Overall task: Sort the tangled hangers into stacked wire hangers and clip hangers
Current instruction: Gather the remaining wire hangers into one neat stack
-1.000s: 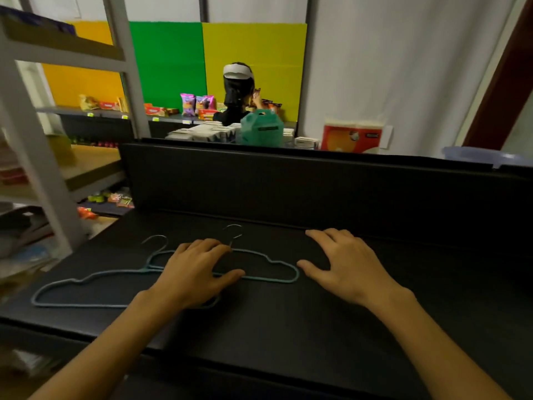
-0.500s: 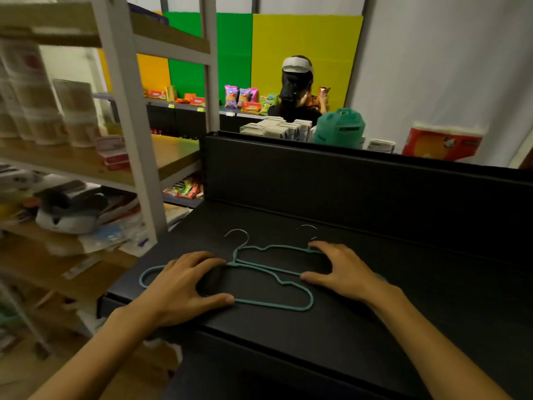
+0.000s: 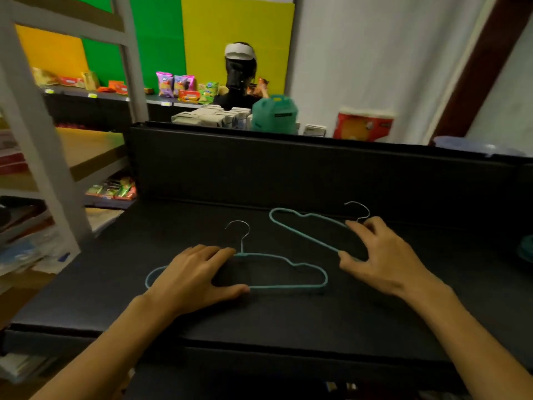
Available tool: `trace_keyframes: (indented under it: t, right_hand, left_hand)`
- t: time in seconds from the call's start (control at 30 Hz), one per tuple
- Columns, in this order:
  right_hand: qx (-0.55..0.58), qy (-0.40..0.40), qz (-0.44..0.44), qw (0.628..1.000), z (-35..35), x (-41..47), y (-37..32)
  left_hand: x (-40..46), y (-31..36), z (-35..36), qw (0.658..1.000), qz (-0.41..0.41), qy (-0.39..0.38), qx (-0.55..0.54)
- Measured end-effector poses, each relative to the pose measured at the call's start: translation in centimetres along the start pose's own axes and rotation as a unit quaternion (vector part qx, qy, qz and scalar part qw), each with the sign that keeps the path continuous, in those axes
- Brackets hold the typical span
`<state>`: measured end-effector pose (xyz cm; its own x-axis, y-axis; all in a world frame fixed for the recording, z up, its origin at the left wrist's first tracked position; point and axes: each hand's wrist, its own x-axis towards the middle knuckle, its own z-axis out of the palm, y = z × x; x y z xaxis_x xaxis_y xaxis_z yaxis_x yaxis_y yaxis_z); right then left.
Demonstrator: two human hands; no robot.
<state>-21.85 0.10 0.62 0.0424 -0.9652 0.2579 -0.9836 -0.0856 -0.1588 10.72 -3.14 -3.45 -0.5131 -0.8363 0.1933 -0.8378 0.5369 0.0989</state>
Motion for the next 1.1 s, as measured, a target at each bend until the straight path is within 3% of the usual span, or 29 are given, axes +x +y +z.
trace_keyframes:
  t: [0.27,0.43,0.87,1.1]
  right_hand:
    - [-0.068,0.076,0.14,0.985,-5.0,-10.8,12.9]
    - [-0.09,0.103,0.21,0.968,-7.8,-16.7,20.9]
    - [-0.07,0.204,0.238,0.947,-16.9,-22.2,45.1]
    - [-0.048,0.225,0.226,0.947,-19.9,-23.2,54.2]
  left_hand:
    - [10.1,13.3,1.5,0.981,0.194,0.013,0.015]
    - [14.9,23.8,3.0,0.964,0.264,0.031,0.01]
    - [27.2,49.9,6.2,0.952,0.288,0.09,0.044]
    - [32.4,59.9,7.5,0.955,0.269,0.117,-0.04]
